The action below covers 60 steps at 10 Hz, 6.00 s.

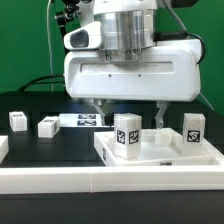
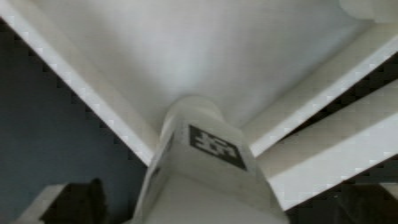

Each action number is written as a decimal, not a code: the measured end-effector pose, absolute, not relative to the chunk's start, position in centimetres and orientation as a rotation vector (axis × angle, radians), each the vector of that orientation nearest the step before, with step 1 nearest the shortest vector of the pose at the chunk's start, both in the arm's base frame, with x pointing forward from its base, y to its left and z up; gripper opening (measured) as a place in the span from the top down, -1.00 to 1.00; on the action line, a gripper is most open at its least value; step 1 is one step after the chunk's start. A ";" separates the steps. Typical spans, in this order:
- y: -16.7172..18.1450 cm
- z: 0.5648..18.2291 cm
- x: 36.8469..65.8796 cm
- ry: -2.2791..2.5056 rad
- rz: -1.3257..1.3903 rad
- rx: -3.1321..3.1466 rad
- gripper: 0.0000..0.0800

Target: Assemble square table

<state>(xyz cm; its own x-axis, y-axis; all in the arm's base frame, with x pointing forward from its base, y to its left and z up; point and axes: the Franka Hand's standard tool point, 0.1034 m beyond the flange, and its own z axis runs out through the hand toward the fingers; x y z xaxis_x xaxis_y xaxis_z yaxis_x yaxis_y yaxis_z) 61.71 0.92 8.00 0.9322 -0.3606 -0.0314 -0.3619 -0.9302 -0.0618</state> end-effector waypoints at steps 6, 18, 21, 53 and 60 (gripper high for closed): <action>0.7 7.8 61.5 -0.103 0.016 -3.086 -0.62; 0.2 7.8 61.5 -0.635 0.008 -3.030 0.28; 0.3 7.8 61.5 -0.428 0.012 -3.065 0.28; 1.0 7.7 61.6 0.146 -0.001 -3.079 -0.62; 0.4 7.7 61.7 -0.387 -0.018 -3.060 -0.62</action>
Offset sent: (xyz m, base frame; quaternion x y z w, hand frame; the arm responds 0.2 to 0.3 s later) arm -0.0007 -0.0001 -0.0017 0.0047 0.0064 -0.1497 0.9887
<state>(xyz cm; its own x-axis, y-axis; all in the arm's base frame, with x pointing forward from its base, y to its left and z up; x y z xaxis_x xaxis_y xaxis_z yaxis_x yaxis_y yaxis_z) 61.65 0.45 7.75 0.9685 0.2484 0.0186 0.2491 -0.9669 -0.0556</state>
